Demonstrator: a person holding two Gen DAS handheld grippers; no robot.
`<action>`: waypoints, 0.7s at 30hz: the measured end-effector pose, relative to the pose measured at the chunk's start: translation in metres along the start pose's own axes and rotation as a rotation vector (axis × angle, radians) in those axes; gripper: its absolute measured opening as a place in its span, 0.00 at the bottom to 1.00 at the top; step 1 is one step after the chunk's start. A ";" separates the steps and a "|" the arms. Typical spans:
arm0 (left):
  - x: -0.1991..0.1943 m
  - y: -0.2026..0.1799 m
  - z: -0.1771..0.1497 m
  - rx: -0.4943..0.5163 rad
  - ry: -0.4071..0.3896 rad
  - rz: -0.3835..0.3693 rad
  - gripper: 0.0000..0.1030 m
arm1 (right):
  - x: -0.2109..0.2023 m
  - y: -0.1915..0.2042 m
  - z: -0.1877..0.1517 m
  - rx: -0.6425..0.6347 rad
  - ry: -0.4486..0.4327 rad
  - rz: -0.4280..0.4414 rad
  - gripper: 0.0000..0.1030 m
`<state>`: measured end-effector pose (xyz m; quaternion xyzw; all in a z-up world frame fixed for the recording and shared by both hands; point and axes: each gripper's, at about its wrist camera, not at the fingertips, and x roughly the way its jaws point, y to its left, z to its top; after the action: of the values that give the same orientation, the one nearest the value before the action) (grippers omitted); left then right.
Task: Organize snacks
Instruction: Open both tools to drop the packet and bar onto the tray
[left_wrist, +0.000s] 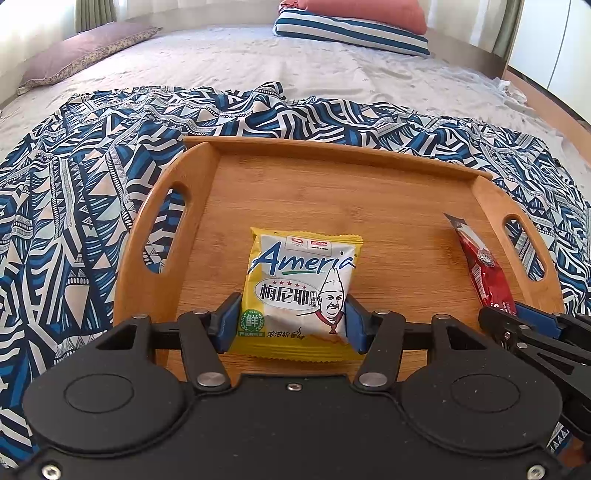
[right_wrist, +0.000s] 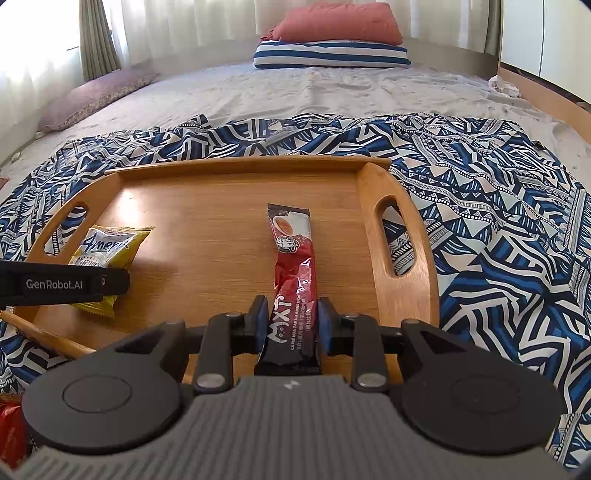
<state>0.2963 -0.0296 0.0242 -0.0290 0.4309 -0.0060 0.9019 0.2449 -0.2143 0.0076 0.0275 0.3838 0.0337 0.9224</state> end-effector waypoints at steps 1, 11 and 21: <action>0.000 0.000 0.000 0.003 0.000 0.003 0.53 | 0.000 0.000 0.000 0.000 0.001 0.000 0.38; -0.020 0.003 -0.002 0.033 -0.041 -0.001 0.75 | -0.013 0.004 0.003 -0.016 -0.012 -0.001 0.56; -0.056 0.004 -0.016 0.060 -0.083 -0.009 0.86 | -0.044 0.013 0.001 -0.048 -0.050 0.006 0.69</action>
<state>0.2488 -0.0239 0.0580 -0.0043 0.3924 -0.0218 0.9195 0.2146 -0.2053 0.0406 0.0074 0.3598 0.0449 0.9319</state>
